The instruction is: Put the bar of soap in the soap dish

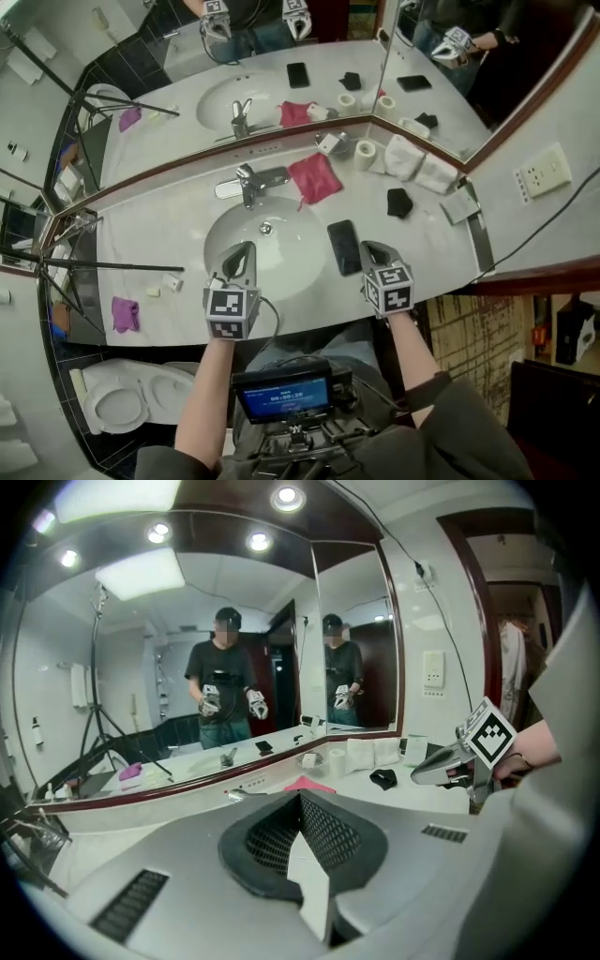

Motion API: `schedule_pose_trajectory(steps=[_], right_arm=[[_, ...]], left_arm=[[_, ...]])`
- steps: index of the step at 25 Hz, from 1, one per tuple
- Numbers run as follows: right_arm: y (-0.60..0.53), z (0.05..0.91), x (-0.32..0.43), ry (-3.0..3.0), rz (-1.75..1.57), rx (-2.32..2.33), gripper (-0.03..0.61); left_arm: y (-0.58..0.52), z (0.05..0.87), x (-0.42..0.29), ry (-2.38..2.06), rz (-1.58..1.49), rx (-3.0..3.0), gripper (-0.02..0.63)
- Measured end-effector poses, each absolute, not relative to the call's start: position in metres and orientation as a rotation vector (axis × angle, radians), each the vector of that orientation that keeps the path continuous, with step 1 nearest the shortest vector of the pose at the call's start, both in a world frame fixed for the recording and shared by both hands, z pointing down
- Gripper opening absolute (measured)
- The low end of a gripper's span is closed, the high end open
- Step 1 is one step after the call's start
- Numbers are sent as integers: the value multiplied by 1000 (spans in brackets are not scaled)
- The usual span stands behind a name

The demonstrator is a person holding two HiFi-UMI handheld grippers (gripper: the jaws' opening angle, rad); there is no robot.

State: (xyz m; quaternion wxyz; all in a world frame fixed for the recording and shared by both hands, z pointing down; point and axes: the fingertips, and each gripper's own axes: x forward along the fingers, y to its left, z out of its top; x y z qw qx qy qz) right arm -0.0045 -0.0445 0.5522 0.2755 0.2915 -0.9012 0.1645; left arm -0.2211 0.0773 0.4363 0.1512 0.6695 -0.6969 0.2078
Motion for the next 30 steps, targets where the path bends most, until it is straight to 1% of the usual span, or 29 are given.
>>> schedule_pose_trajectory(steps=[7, 12, 20, 28, 30], right_arm=[[-1, 566, -84, -2347, 443, 933, 21], [-1, 557, -130, -2341, 431, 977, 32], [-29, 559, -175, -2333, 471, 1035, 169], [-76, 568, -186, -2287, 507, 1197, 236], [-91, 571, -188, -2270, 499, 1236, 270]], left_arm=[[87, 441, -267, -1895, 614, 2064, 0], [90, 454, -294, -1871, 597, 2048, 0], [88, 469, -317, -1865, 603, 2006, 0], [81, 480, -324, -1861, 623, 1989, 0], [80, 484, -323, -1850, 634, 1991, 0]])
